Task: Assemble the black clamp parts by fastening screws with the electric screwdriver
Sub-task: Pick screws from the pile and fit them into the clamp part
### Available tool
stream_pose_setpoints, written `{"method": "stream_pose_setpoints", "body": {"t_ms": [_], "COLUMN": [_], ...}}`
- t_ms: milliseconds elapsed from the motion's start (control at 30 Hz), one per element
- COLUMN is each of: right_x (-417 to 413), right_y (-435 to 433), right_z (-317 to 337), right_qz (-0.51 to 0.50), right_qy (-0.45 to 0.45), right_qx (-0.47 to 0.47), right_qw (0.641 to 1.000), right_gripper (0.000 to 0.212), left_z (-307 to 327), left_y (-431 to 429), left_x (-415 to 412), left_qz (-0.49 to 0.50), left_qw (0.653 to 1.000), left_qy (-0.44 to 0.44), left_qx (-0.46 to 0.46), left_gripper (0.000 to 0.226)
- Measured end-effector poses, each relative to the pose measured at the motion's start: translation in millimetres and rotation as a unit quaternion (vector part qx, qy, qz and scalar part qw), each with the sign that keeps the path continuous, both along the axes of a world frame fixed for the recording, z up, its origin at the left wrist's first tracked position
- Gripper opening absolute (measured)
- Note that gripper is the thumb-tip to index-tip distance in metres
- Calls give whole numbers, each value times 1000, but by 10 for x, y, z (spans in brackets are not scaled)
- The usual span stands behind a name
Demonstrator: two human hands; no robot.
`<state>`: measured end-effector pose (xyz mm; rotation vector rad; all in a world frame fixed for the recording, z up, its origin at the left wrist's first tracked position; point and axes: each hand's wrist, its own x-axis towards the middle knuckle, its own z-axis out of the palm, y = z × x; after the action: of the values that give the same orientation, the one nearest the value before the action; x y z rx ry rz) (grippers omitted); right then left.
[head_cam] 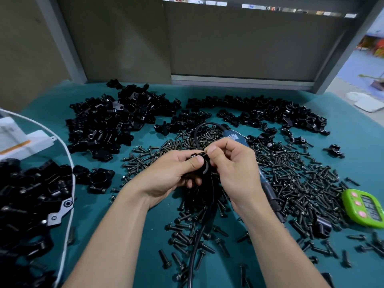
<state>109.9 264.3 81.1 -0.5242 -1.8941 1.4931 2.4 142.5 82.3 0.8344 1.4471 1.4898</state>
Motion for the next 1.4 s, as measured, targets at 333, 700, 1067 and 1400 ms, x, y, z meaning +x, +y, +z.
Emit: {"method": "stream_pose_setpoints", "body": {"t_ms": [333, 700, 1067, 1400], "right_x": [15, 47, 35, 61], "right_y": [11, -49, 35, -16], "right_z": [-23, 2, 12, 92], "right_qz": [-36, -52, -51, -35], "right_qy": [-54, -59, -21, -27], "right_qx": [85, 98, 20, 84], "right_qw": [994, 992, 998, 995], "right_gripper": [18, 24, 23, 31], "left_z": [-88, -118, -117, -96], "left_y": [70, 120, 127, 104], "left_x": [-26, -9, 27, 42], "left_qz": [63, 117, 78, 68], "left_qw": [998, 992, 996, 996], "left_qy": [11, 13, 14, -19], "left_qx": [-10, 40, 34, 47], "left_gripper": [23, 23, 22, 28]}}
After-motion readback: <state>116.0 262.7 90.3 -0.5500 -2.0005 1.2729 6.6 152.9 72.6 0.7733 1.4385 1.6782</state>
